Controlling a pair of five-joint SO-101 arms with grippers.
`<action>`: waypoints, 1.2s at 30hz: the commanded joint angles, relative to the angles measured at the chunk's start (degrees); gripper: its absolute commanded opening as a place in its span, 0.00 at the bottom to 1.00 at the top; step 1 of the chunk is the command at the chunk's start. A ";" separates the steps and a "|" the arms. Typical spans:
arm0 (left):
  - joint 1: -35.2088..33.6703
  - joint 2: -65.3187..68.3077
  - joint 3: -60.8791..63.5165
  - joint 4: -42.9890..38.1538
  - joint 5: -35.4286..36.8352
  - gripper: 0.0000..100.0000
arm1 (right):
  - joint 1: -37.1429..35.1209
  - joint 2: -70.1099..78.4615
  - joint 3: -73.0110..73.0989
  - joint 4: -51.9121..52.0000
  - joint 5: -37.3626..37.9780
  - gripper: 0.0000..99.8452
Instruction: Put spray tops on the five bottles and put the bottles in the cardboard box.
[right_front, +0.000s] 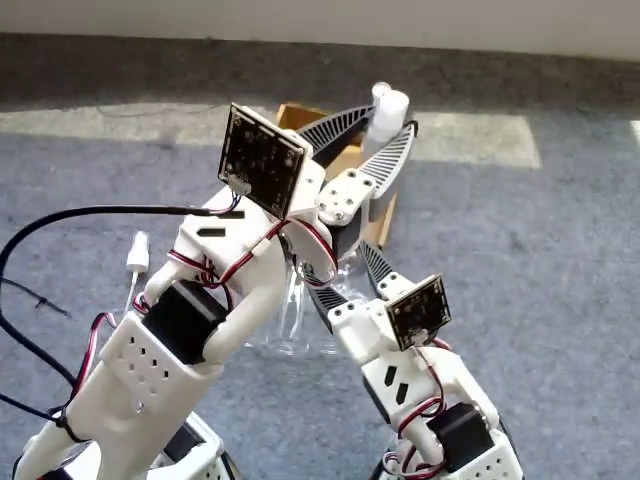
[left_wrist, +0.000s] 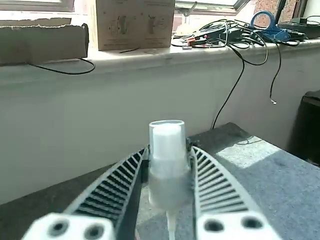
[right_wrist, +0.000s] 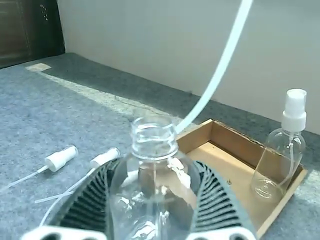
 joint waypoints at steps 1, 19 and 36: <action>-0.04 -1.45 -3.12 -0.26 0.44 0.01 | -0.04 -0.48 -0.31 -1.27 -0.44 0.00; -0.92 -1.19 -10.59 7.30 0.44 0.01 | -0.04 -0.48 1.71 -1.45 -0.44 0.00; -0.75 -1.10 -3.03 0.88 0.44 0.01 | -0.04 -0.48 1.71 -1.45 -0.44 0.00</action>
